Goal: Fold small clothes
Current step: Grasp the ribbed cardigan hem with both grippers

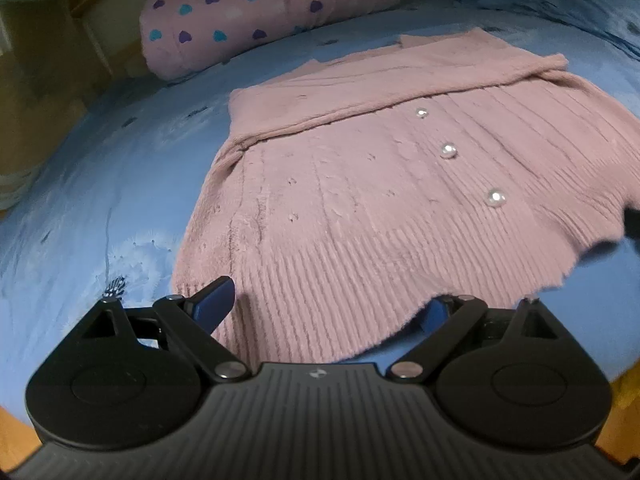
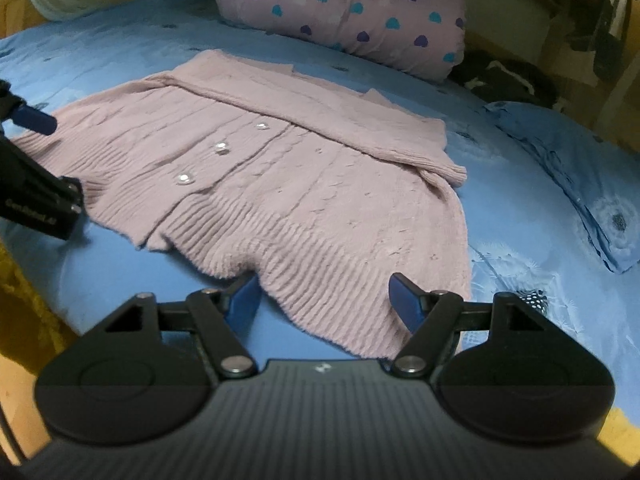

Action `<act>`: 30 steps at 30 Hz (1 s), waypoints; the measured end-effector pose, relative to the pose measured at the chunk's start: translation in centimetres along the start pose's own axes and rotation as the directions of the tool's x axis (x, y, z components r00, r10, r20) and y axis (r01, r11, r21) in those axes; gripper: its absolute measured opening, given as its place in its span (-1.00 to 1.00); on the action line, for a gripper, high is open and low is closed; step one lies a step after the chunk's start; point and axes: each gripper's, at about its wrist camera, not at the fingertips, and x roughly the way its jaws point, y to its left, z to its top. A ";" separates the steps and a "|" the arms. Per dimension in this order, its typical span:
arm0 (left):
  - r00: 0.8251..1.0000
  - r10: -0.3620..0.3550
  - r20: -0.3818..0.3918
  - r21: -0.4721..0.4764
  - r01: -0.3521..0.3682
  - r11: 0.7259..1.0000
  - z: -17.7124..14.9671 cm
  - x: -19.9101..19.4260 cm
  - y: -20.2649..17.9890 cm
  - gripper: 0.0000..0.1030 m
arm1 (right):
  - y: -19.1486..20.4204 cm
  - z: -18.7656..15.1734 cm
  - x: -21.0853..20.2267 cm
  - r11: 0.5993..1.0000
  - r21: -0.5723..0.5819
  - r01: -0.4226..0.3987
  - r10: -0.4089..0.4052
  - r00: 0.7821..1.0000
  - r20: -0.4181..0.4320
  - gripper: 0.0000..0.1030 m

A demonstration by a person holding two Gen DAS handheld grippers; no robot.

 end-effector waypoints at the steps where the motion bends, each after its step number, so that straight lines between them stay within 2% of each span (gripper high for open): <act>1: 1.000 0.005 0.001 -0.005 -0.005 1.000 0.1 0.2 0.0 0.85 | -0.1 0.0 0.1 1.000 0.003 0.001 -0.001 1.000 0.001 0.39; 5: 1.000 0.018 0.006 -0.049 -0.017 0.999 0.3 0.6 0.1 0.84 | -0.4 0.0 0.6 1.000 0.017 -0.005 0.005 1.000 0.004 0.27; 8: 1.000 0.007 0.030 -0.064 -0.005 0.998 0.1 0.6 0.1 0.67 | -0.7 -0.3 0.7 0.999 0.032 -0.023 0.022 1.000 0.018 0.26; 10: 0.999 -0.005 0.049 -0.053 0.008 0.999 0.1 0.3 -0.2 0.34 | -1.3 -0.6 0.9 0.997 0.061 -0.044 0.043 0.999 0.024 0.22; 11: 0.998 -0.008 0.062 -0.039 0.011 0.999 0.1 0.1 -0.5 0.23 | -1.6 -0.7 0.9 0.995 0.084 -0.059 0.056 0.998 0.027 0.16; 13: 0.996 -0.008 0.084 -0.011 0.009 1.000 0.1 -0.3 -1.0 -0.13 | -1.8 -0.8 0.9 0.993 0.101 -0.067 0.063 0.997 0.036 -0.13; 15: 0.994 -0.007 0.110 -0.003 0.007 1.000 -0.2 -0.6 -1.4 -0.39 | -1.5 -0.8 0.7 0.996 0.074 -0.054 0.050 0.997 0.054 -0.45; 16: 0.993 -0.005 0.121 0.001 0.005 1.000 -0.3 -0.8 -1.6 -0.51 | -1.3 -0.8 0.6 0.997 0.060 -0.041 0.037 0.998 0.060 -0.60; 19: 0.988 -0.003 0.153 0.004 0.003 1.000 -0.4 -1.1 -2.0 -0.70 | -1.2 -0.8 0.5 0.999 0.050 -0.014 0.011 0.997 0.078 -0.75; 21: 0.984 0.000 0.176 -0.005 0.001 1.000 -0.1 -1.5 -1.9 -0.73 | -1.3 -0.7 0.3 0.998 0.054 -0.015 0.010 0.996 0.093 -0.77; 26: 0.967 0.030 0.253 -0.021 -0.026 0.999 1.3 -3.0 -1.3 -0.75 | -1.3 0.4 -0.4 0.999 0.021 0.050 -0.052 0.987 0.151 -0.80; 30: 0.956 0.050 0.289 -0.049 -0.037 0.998 2.6 -4.0 -0.5 -0.75 | -1.7 1.5 -1.0 0.997 0.000 0.074 -0.072 0.977 0.200 -0.80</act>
